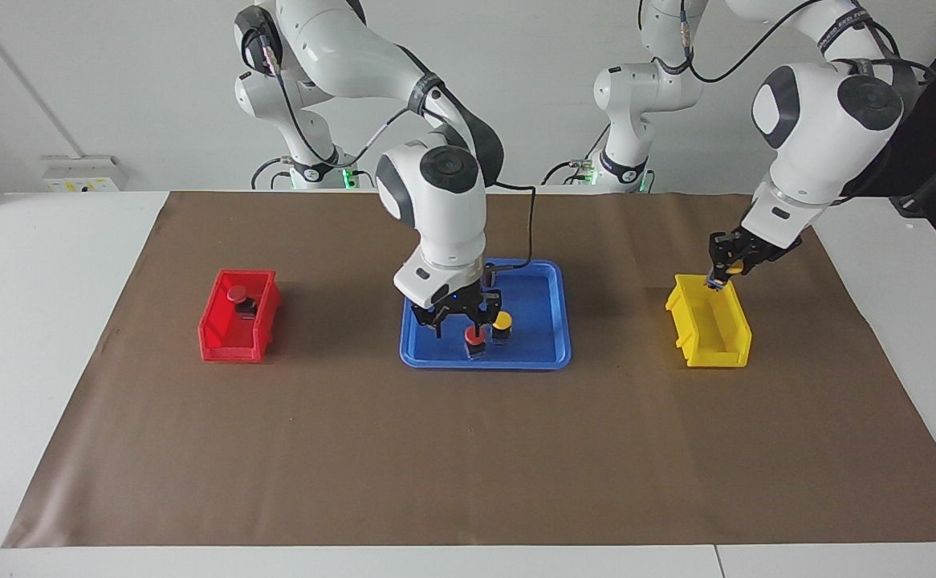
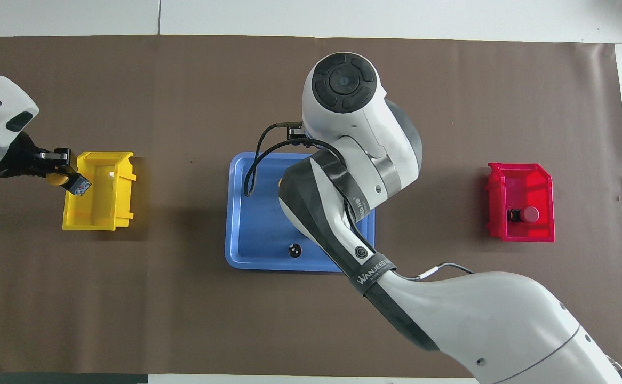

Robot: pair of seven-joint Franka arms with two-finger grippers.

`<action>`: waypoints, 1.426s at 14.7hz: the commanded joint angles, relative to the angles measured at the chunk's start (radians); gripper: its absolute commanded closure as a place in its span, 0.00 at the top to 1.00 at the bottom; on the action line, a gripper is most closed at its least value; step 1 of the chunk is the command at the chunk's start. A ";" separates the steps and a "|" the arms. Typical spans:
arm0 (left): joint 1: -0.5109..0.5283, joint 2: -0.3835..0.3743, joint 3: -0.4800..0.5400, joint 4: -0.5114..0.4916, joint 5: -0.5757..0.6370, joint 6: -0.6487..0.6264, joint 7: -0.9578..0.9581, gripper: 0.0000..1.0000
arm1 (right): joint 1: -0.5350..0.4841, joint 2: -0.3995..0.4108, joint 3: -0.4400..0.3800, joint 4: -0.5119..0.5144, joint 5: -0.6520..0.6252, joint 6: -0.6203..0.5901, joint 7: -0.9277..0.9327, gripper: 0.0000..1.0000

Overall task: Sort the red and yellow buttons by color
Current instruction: 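Grasp the second red button with the right gripper while the left gripper releases yellow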

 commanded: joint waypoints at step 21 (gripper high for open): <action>0.049 -0.045 -0.010 -0.365 -0.019 0.362 0.052 0.51 | 0.028 -0.053 -0.001 -0.212 -0.020 0.162 0.012 0.66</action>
